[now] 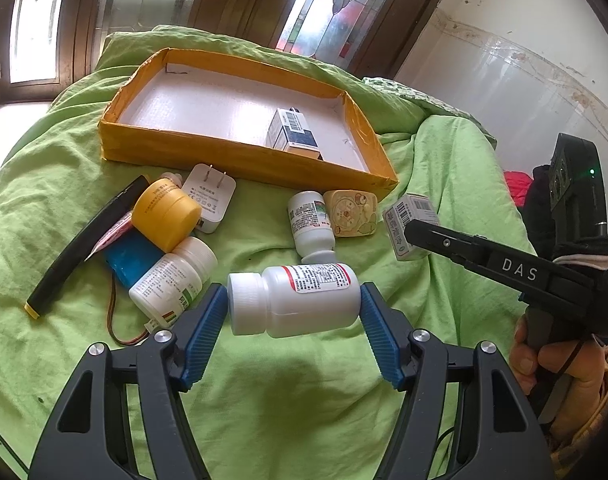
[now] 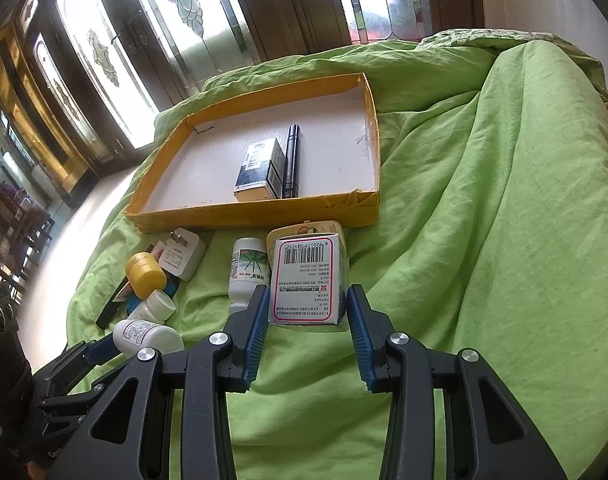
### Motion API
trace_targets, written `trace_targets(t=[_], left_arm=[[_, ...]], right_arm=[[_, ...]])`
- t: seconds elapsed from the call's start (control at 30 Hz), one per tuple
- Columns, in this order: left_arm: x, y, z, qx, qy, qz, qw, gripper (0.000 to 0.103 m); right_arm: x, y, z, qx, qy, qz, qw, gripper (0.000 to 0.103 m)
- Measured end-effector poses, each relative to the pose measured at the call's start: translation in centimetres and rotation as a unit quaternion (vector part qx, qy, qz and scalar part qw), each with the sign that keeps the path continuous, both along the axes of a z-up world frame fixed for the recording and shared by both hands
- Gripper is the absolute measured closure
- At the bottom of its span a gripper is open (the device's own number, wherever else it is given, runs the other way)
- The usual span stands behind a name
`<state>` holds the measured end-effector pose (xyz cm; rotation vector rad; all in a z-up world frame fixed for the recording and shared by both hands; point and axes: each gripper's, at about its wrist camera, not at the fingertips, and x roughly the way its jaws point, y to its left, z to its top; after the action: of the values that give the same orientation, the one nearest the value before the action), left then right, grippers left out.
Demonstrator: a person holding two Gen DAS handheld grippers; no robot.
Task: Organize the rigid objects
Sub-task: 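Lift and carry the bottle with the left gripper while the right carries the box over the tray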
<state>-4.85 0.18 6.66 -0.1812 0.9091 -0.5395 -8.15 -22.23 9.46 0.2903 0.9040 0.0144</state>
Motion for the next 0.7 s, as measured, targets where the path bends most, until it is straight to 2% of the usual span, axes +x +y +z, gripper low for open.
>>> trace_targets(t=[0.23, 0.7], left_arm=[[0.11, 0.0, -0.24, 0.007, 0.004, 0.006, 0.9999, 0.036], [-0.05, 0.63, 0.16, -0.002, -0.003, 0.011, 0.9999, 0.036]], right_arm=[[-0.07, 0.13, 0.0, 0.0, -0.001, 0.003, 1.0, 0.068], [-0.33, 0.45, 0.77, -0.01, -0.014, 0.002, 1.0, 0.068]])
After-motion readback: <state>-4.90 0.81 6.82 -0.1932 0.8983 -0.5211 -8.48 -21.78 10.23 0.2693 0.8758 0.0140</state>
